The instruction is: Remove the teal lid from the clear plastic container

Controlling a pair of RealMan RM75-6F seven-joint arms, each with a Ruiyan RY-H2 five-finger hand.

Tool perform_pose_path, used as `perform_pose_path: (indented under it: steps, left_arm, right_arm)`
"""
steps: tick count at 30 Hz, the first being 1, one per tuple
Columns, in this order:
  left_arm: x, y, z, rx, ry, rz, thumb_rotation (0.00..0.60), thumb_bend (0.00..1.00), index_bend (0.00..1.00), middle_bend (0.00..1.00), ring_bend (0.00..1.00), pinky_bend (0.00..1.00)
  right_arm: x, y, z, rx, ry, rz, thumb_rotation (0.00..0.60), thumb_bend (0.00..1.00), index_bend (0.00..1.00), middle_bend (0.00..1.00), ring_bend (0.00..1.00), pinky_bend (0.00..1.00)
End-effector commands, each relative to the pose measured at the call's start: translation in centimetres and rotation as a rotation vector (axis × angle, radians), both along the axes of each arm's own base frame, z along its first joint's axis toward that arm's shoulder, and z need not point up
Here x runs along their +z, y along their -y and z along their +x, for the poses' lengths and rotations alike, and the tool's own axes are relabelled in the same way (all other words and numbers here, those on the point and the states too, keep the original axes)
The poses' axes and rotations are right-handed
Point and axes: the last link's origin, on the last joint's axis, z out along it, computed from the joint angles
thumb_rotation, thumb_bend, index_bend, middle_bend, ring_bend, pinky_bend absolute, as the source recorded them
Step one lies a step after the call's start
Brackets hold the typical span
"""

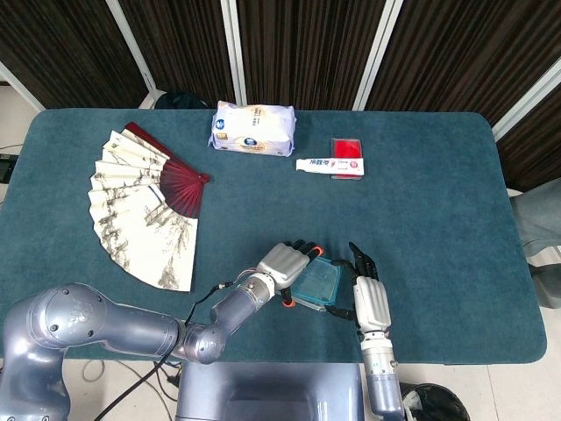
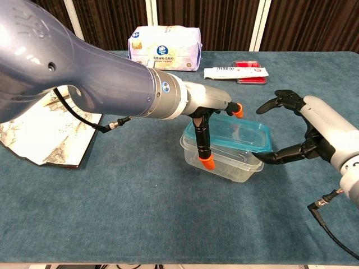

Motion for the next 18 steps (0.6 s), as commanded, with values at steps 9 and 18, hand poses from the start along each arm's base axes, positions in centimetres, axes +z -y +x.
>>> perform_pose_path:
  steps: [9, 18]
  left_arm:
    - [0.1, 0.06, -0.14, -0.018, 0.003, -0.001, 0.6, 0.0, 0.0, 0.0, 0.0, 0.15]
    - [0.86, 0.36, -0.28, -0.036, 0.018, -0.021, 0.6, 0.0, 0.0, 0.0, 0.0, 0.15]
  right_arm:
    - [-0.07, -0.04, 0.06, 0.004, 0.002, 0.005, 0.6, 0.44, 0.45, 0.02, 0.0, 0.0]
    - [-0.47, -0.33, 0.0, 0.008, -0.011, 0.023, 0.6, 0.55, 0.5, 0.02, 0.0, 0.0]
